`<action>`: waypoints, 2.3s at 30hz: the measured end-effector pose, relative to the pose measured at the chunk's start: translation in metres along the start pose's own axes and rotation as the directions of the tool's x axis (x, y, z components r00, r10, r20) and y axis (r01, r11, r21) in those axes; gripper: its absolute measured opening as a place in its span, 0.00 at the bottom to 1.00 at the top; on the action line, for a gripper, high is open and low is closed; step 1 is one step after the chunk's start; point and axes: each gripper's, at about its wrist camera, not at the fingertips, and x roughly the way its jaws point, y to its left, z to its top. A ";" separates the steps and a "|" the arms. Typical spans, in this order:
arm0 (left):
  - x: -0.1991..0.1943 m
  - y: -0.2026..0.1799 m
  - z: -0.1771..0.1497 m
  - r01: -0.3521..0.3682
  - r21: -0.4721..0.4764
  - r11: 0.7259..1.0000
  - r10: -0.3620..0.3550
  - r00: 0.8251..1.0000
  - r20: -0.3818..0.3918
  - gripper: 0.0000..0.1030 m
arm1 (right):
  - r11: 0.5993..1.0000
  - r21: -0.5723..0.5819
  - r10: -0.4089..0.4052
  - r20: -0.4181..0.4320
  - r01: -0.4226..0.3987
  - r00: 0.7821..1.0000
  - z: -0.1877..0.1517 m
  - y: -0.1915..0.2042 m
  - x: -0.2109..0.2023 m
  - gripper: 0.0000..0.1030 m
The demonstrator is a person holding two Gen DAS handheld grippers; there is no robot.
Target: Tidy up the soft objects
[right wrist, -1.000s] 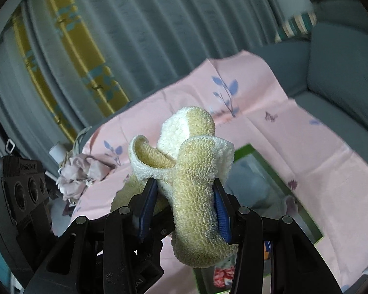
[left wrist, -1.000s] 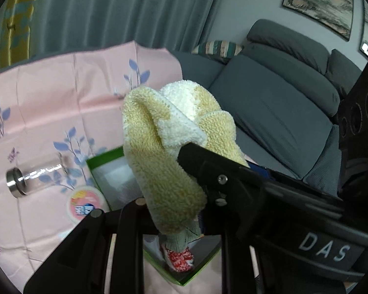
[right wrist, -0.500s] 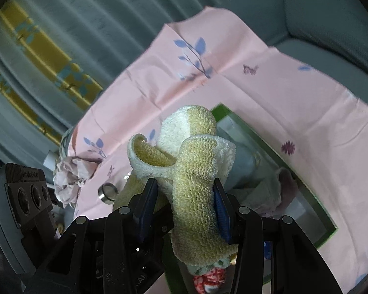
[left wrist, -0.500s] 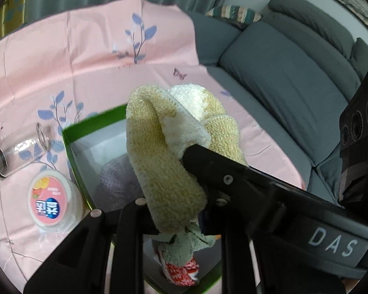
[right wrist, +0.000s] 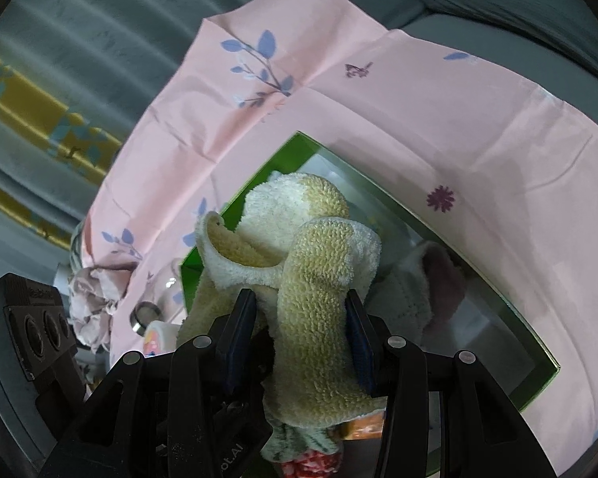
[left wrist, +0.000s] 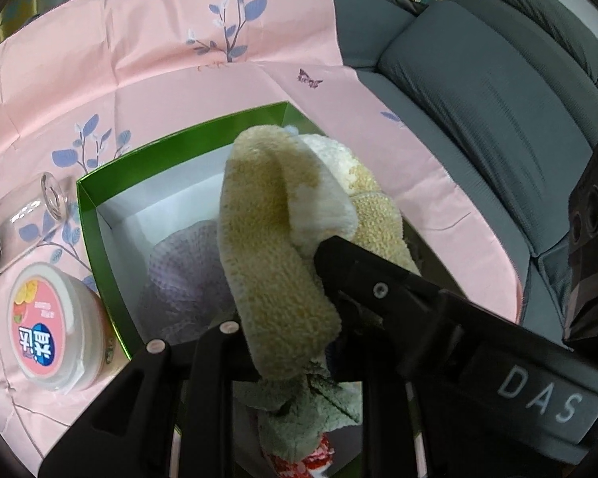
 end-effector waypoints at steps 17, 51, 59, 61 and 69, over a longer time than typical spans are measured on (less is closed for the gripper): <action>0.020 -0.001 -0.004 -0.065 -0.011 0.998 0.064 0.997 -0.044 0.23 | 0.995 0.063 -0.068 -0.042 0.071 0.997 -0.001 -0.017 0.012 0.46; -0.034 -0.002 0.001 -0.132 0.041 0.990 0.128 0.988 0.092 0.73 | 0.999 0.003 -0.046 0.109 0.046 0.993 -0.004 -0.002 -0.034 0.77; -0.060 -0.005 -0.002 -0.165 0.054 0.985 0.156 0.976 0.149 0.87 | 0.999 -0.028 -0.020 0.167 0.025 0.986 -0.007 0.007 -0.054 0.87; -0.068 -0.004 -0.004 -0.185 0.052 0.981 0.173 0.969 0.174 0.92 | 0.999 -0.041 -0.017 0.181 0.025 0.983 -0.009 0.011 -0.060 0.87; -0.103 -0.003 -0.014 -0.199 0.037 0.979 0.184 0.951 0.248 0.99 | 0.993 -0.116 -0.001 0.243 0.030 0.970 -0.019 0.031 -0.086 0.95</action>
